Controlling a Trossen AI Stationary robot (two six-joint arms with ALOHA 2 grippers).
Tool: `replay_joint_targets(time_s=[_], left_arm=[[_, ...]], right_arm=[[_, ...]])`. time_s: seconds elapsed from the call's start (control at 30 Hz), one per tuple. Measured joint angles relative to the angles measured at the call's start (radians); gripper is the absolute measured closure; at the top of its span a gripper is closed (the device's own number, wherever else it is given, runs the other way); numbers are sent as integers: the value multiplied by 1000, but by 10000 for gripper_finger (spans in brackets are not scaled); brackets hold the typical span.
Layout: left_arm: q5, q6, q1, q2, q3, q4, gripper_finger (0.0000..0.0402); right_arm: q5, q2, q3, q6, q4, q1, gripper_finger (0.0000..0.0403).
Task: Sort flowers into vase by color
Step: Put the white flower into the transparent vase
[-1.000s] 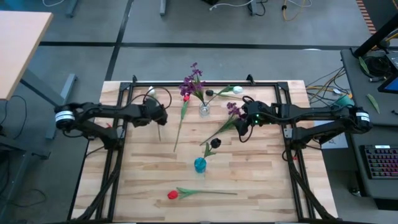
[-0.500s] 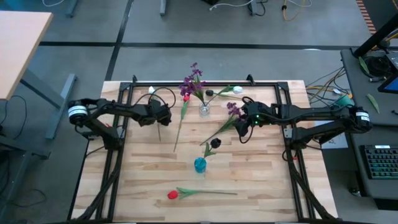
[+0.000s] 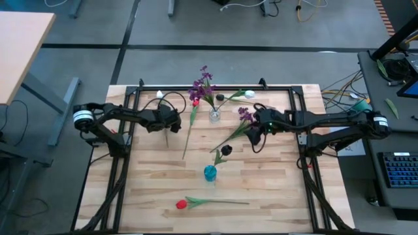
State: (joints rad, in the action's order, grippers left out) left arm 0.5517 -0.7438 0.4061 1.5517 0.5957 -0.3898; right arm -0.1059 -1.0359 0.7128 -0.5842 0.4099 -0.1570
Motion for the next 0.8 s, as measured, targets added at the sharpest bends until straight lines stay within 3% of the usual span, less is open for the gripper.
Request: replay_joint_targets(time_s=[0.3,0.63,0.7,0.8], left_arm=[[-21,21,-4,-62,-8,-39,400],[-25,19,-109,-383,-6,-109,401],[-54,9,-142,-459,-5,-119,401],[-190,-14,-184,-556,-5,-159,402]], right_arm=[[0,0,0,0,0,40,112],[-1,0,0,2,-1,74,117],[-1,0,0,2,-2,78,119],[-2,0,0,2,-2,86,120]])
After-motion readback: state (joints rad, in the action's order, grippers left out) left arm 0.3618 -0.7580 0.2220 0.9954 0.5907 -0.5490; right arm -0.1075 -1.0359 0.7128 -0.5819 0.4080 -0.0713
